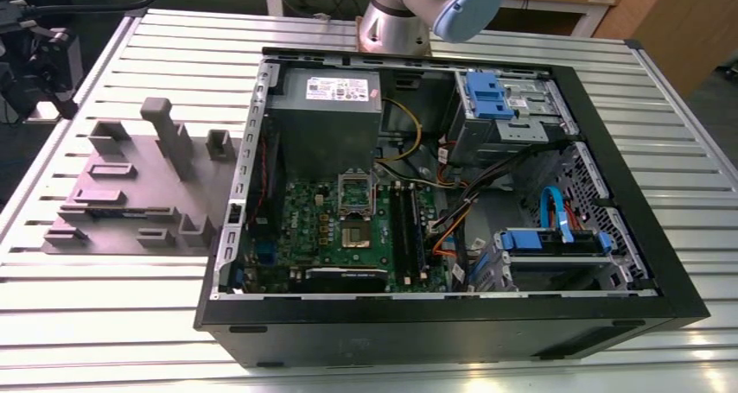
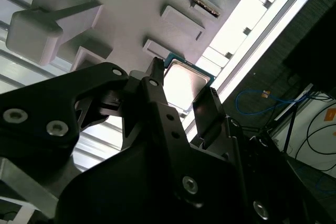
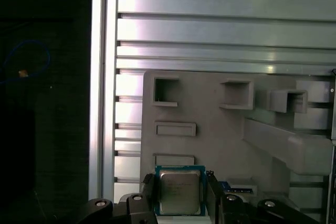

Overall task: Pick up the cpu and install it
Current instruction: 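Pick up the cpu and move it towards the insertion slot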

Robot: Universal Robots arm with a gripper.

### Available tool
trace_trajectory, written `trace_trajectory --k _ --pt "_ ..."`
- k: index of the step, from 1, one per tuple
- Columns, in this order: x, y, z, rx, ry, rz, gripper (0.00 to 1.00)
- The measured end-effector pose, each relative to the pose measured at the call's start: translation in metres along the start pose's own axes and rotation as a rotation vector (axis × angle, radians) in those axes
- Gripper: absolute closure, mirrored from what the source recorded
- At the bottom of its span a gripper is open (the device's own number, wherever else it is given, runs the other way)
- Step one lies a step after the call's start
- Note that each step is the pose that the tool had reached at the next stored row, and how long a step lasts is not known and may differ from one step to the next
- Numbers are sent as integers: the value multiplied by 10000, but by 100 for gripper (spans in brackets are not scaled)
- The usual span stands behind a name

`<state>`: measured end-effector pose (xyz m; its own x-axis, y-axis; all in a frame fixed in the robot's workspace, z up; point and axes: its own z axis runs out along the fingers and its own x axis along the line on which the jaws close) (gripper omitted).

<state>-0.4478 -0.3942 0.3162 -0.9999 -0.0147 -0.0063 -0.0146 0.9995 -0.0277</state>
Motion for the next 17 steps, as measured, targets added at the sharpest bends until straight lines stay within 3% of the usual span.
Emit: trace_trajectory --k 17 --pt "0 -1 -41 0 0 0 53"
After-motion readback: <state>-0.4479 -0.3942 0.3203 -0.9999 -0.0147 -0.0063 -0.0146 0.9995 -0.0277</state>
